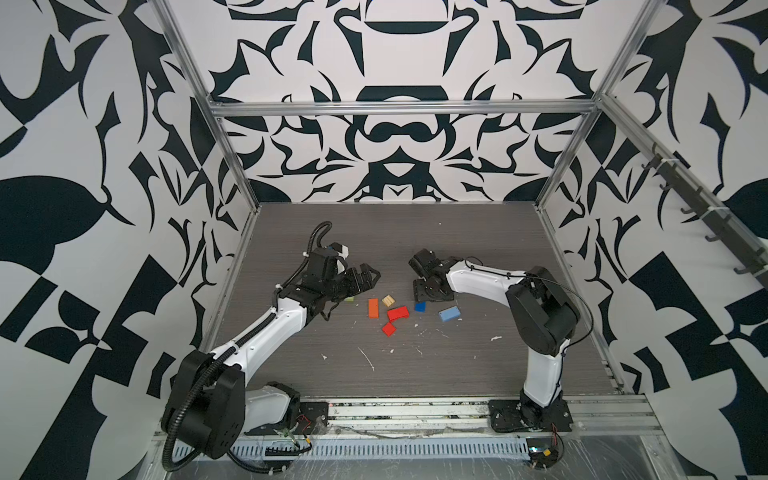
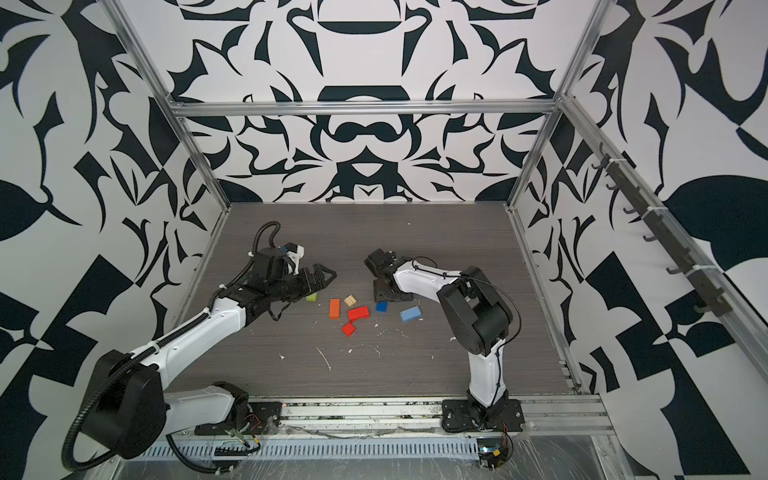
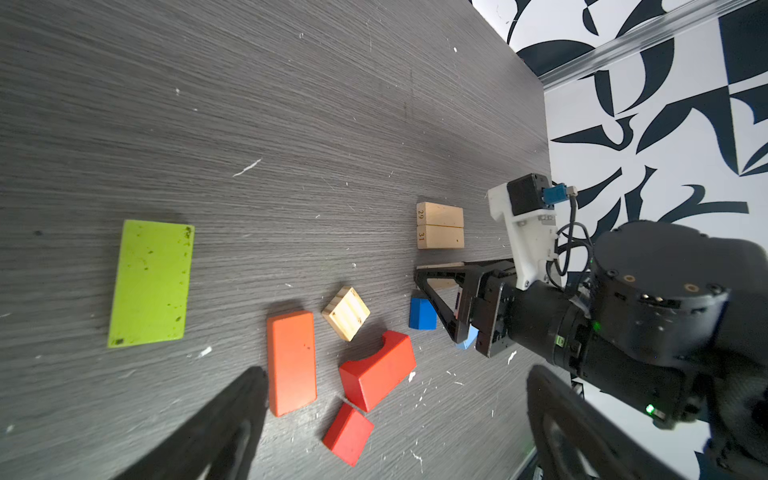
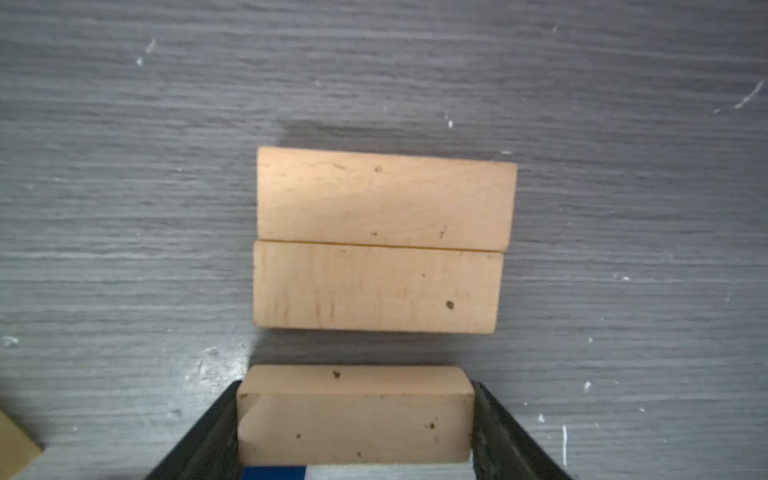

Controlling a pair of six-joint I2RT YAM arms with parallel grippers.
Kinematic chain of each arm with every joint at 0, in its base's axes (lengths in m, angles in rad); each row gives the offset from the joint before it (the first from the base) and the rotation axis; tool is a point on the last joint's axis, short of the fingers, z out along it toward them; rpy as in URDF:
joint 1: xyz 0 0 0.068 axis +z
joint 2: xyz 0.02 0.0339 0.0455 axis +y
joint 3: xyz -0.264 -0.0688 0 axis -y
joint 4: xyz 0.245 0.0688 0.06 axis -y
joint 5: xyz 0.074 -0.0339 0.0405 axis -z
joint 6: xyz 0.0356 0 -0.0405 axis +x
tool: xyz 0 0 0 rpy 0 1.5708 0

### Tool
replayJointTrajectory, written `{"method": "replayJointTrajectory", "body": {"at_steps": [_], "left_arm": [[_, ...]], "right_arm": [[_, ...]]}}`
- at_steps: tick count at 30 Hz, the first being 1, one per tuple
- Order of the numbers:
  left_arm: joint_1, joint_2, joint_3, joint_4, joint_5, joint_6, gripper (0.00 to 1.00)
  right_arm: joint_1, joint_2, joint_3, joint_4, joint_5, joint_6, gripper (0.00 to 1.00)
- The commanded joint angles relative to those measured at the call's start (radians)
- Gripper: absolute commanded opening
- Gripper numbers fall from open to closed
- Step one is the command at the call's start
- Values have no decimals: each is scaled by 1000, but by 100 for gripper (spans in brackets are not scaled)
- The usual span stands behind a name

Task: Build the wood block tower
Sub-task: 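Lift the grasped plank and carry it toward the placed planks, then lower the held plank against the two placed planks with the right gripper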

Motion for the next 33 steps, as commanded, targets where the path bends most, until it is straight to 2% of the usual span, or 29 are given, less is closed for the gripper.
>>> {"method": "replayJointTrajectory", "body": {"at_steps": [1,33], "left_arm": [[2,-21,-13,-6,5,0,99],[2,-38,-16,-18,-2,4,99]], "right_arm": [[-8,-11,32,6,27,-1,72],[-30,27,46,20,40,-28,73]]}}
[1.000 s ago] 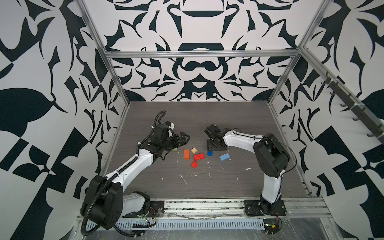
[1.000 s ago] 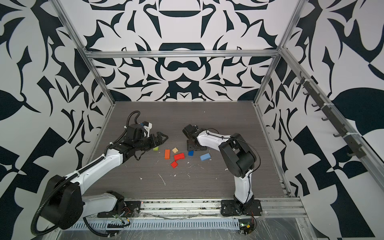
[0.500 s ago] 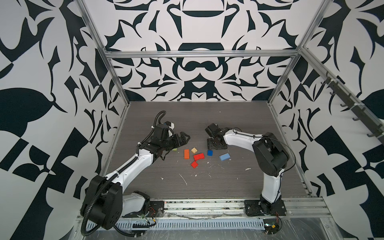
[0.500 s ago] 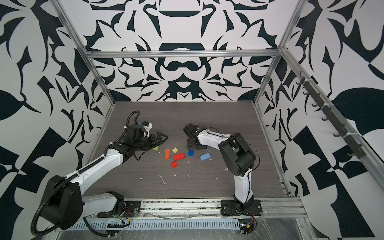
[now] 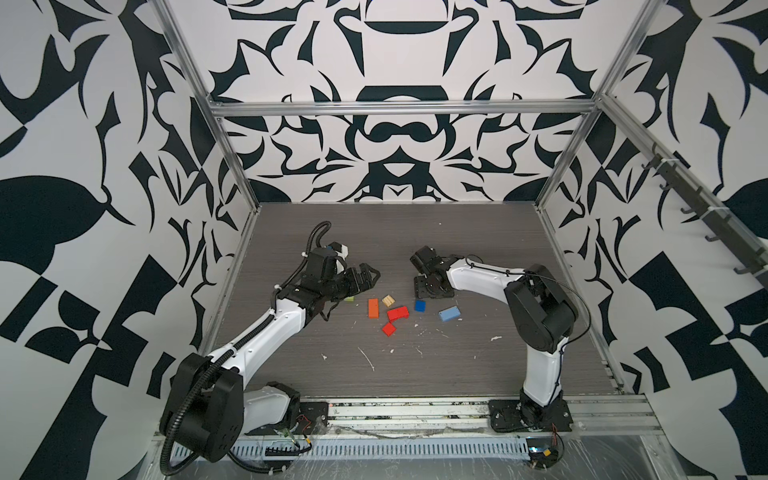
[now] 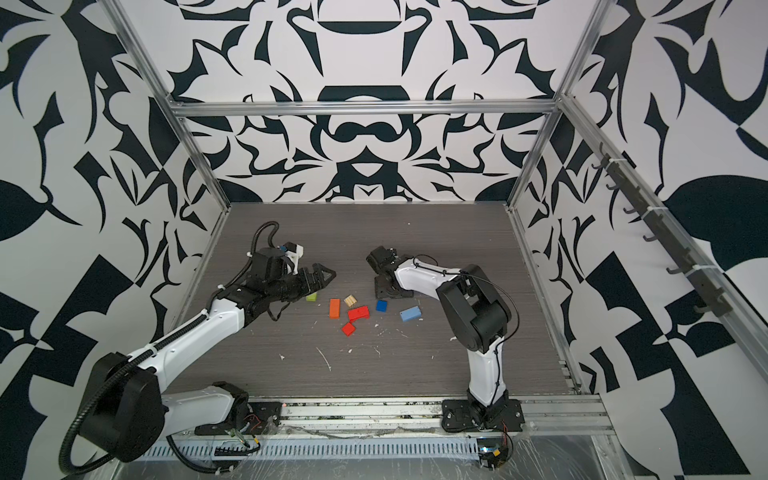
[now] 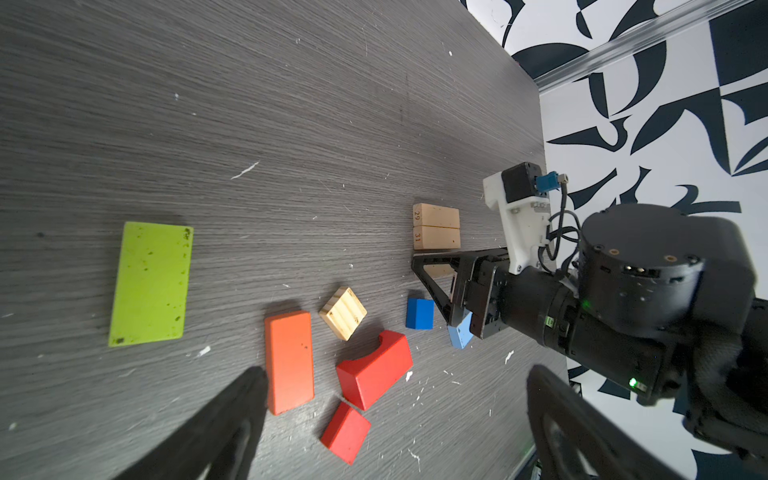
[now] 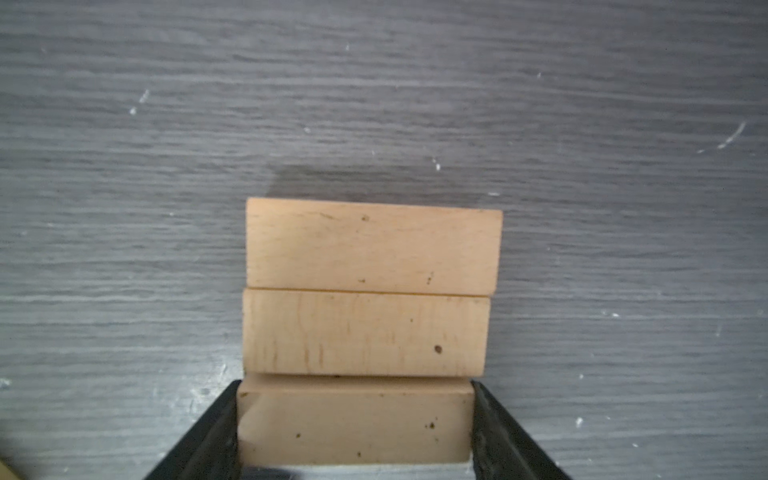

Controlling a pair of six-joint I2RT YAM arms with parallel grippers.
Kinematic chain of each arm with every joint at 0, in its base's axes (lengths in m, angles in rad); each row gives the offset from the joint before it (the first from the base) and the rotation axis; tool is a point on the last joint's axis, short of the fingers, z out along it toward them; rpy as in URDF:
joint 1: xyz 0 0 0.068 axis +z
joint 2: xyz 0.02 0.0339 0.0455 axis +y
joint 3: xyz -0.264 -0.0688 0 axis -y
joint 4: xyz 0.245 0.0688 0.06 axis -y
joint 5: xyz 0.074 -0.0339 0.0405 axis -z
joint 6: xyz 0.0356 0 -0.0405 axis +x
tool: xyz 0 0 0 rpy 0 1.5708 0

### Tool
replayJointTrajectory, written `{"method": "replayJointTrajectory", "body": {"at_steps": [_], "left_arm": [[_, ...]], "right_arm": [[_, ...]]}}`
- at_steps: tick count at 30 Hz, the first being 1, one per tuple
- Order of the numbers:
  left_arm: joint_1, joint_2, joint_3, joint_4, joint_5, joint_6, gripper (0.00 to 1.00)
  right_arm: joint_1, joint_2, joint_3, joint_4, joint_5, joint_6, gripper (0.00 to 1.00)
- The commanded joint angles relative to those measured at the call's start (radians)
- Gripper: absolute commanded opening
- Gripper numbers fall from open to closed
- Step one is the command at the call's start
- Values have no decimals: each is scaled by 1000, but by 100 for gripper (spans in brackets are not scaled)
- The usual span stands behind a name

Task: Build the wood block tower
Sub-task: 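Lower the held plank against the two placed planks with the right gripper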

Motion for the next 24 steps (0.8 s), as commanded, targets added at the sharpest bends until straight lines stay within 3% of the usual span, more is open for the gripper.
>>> {"method": "replayJointTrajectory", "body": {"at_steps": [1,13,24], "left_arm": [[3,-23,-16,-14,-2,5,100],[3,-23,-17,-14,-2,5,100],[3,-23,-18,-14,-2,5,99]], "right_arm": [[-7,5,28,-6,33,-6,73],[-11,10,31,-6,34,-10,74],[-11,11,35,-3,14,-18,84]]}}
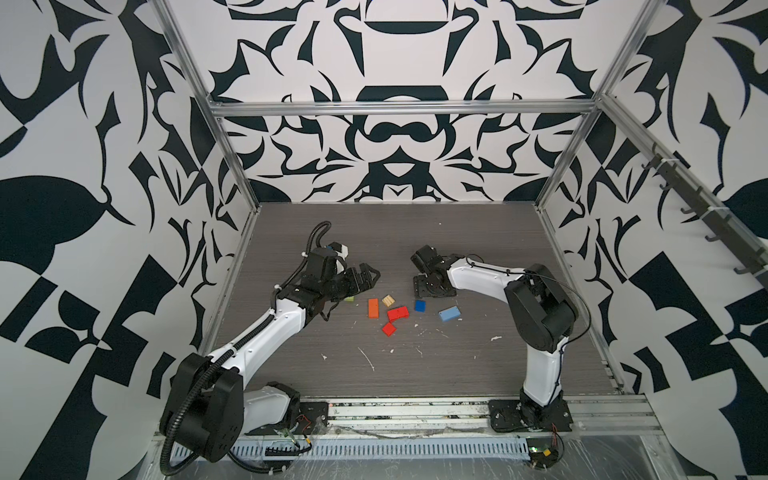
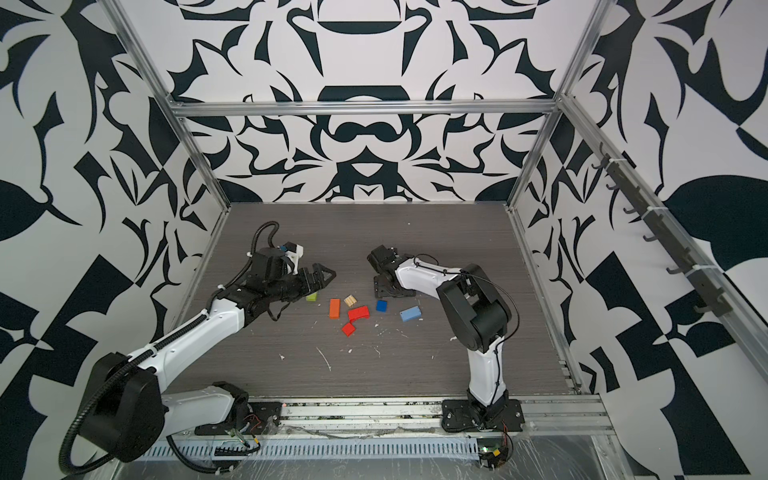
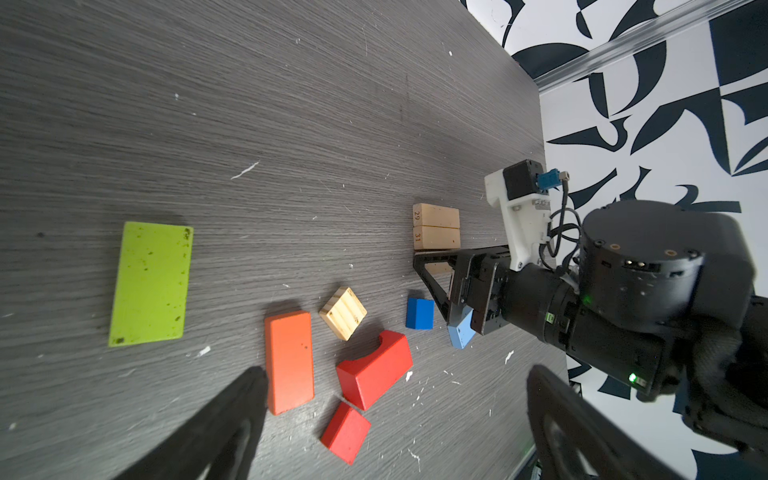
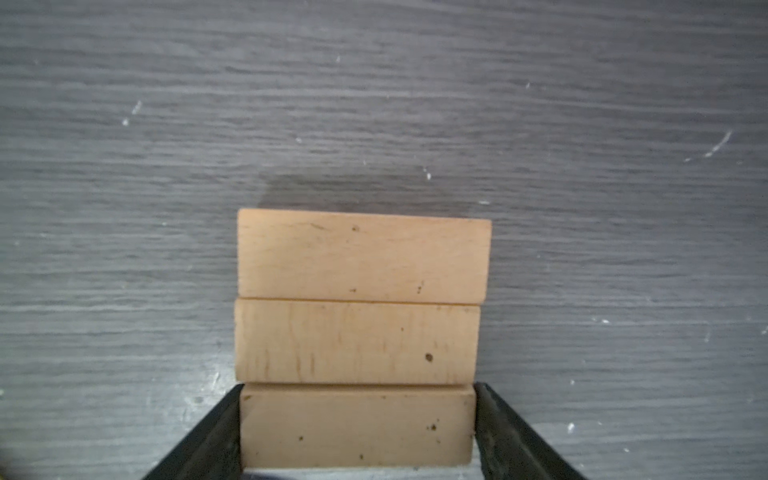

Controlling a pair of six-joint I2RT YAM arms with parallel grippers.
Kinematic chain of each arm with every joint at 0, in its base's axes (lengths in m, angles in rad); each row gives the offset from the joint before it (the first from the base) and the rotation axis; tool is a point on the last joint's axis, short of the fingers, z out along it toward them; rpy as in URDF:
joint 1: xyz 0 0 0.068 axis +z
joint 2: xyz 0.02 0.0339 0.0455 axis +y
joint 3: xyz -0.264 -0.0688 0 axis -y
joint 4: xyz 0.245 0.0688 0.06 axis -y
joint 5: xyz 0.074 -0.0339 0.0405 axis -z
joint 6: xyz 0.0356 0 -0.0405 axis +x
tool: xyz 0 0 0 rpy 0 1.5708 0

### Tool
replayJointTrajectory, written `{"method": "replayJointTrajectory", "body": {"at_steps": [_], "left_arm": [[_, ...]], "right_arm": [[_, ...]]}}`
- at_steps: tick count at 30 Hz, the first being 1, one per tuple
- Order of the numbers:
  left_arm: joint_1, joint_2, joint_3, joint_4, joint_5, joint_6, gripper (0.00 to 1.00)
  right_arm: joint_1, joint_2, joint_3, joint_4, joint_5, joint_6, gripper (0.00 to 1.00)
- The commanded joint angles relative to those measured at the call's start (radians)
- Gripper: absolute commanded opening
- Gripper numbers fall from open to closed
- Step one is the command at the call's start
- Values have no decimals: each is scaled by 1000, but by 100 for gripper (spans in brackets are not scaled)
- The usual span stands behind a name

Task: Build the wood block tower
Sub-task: 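Lower the held plank against the two placed planks with the right gripper, then open the right gripper and raise it off the three planks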

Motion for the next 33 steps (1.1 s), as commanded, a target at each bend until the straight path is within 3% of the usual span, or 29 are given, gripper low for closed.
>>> {"method": "replayJointTrajectory", "body": {"at_steps": [1,33], "left_arm": [[2,-23,-17,-15,-2,4,99],[2,-40,-16,-31,-8,14,100]], "right_arm": [[-4,11,31,-4,6,-11,84],[-5,10,46,-2,8,1,81]]}}
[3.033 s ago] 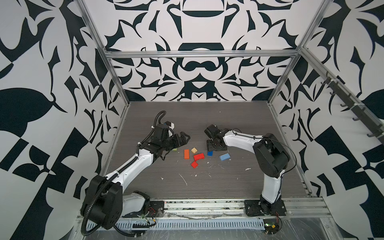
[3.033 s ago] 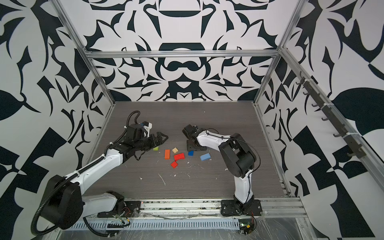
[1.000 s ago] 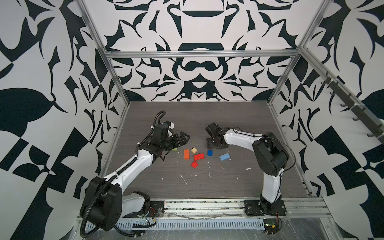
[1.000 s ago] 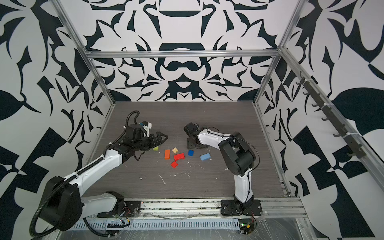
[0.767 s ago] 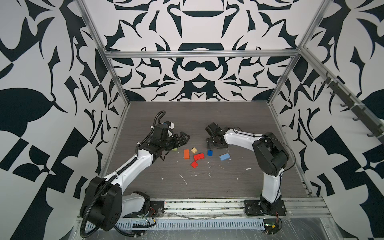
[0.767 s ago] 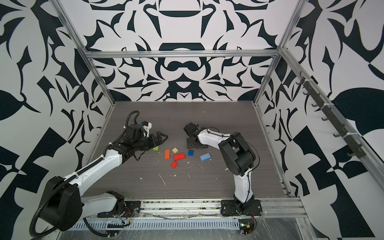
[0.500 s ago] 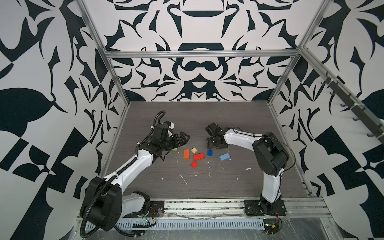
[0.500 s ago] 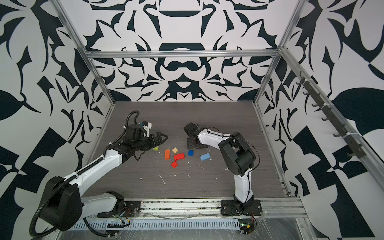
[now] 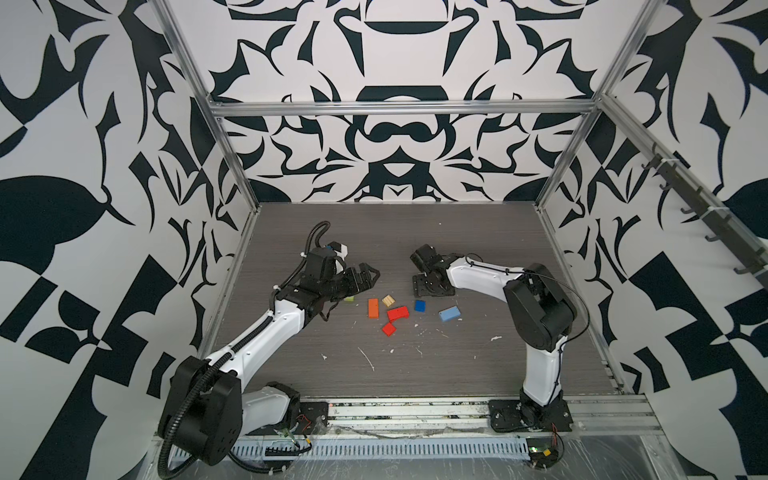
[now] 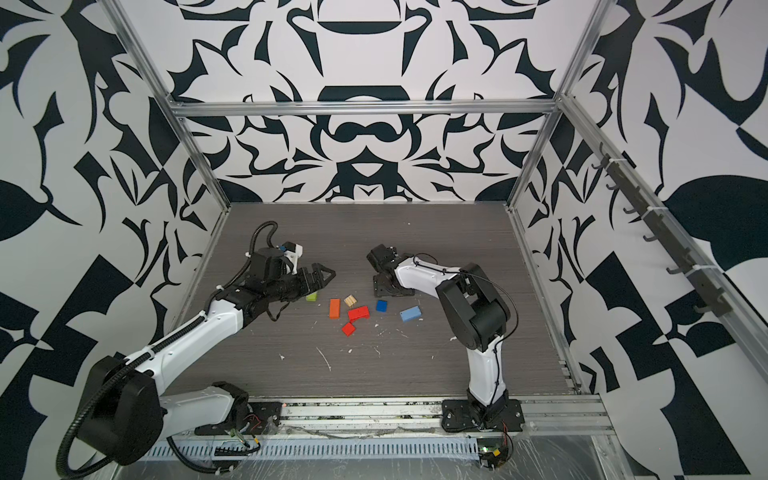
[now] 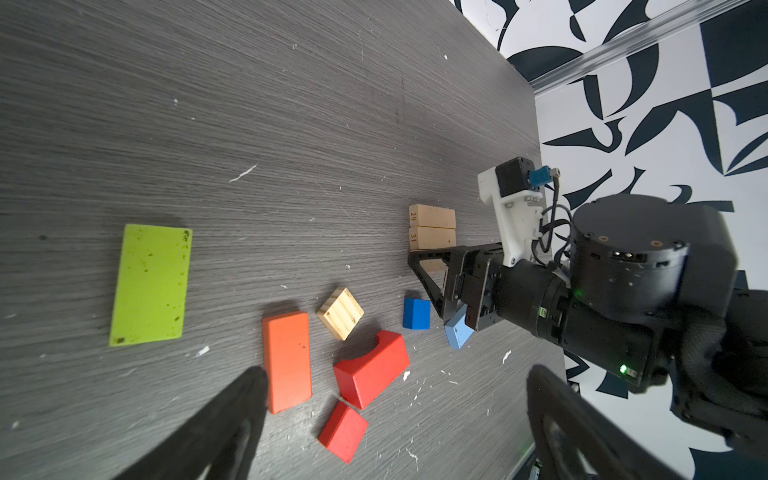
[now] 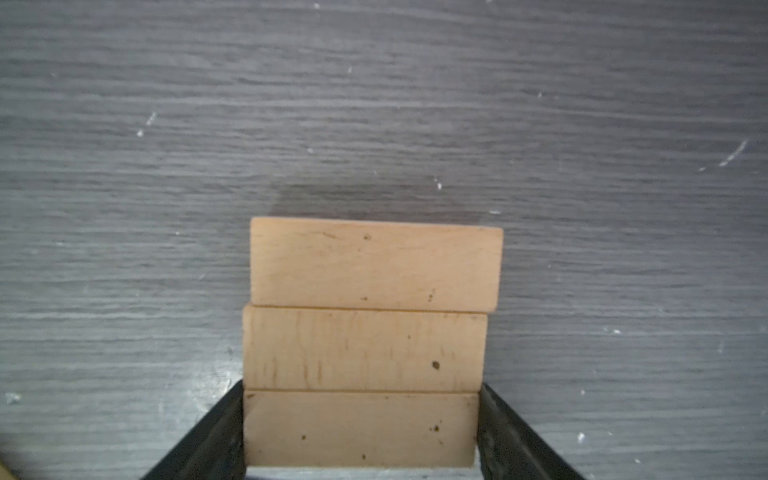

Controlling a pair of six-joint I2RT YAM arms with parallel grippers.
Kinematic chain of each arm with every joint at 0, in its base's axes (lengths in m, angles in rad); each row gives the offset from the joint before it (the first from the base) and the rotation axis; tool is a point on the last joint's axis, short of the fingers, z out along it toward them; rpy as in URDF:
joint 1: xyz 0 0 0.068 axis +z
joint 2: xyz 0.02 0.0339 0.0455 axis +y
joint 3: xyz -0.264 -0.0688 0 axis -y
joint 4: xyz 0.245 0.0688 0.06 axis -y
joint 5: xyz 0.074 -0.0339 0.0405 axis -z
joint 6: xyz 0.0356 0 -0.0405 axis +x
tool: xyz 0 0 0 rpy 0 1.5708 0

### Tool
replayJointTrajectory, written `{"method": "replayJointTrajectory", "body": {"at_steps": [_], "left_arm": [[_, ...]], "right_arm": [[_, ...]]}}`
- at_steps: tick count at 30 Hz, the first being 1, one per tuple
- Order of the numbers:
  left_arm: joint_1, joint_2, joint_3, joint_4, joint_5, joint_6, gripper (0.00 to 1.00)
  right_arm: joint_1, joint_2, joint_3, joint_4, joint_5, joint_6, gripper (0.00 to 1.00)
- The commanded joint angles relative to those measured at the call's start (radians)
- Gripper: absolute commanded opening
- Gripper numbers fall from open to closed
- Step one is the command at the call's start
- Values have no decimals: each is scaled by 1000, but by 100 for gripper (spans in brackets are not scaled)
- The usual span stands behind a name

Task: Build the wood block tower
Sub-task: 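Open the right gripper and raise it off the three planks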

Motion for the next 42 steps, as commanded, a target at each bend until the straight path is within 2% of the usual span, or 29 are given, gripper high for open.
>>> {"method": "replayJointTrajectory", "body": {"at_steps": [1,10,22,33,42], "left_arm": [[3,-24,-15,-28,-7,10,99],[3,-23,-13,-32,-7,10,99],[3,-6,-15,-42,-3,9,99],[-47,41,1,-122,-106,35,100],[-95,132,33,-168,-171,51,96]], "right_arm": [[-4,2,34,-5,20,0,81],[-4,2,39,-16,20,-2,84],[-5,-44,17,-4,1,-16,99],[-5,-156,-15,-21,1,-49,100],[-5,-273,-65,-88,1,-107,99]]}}
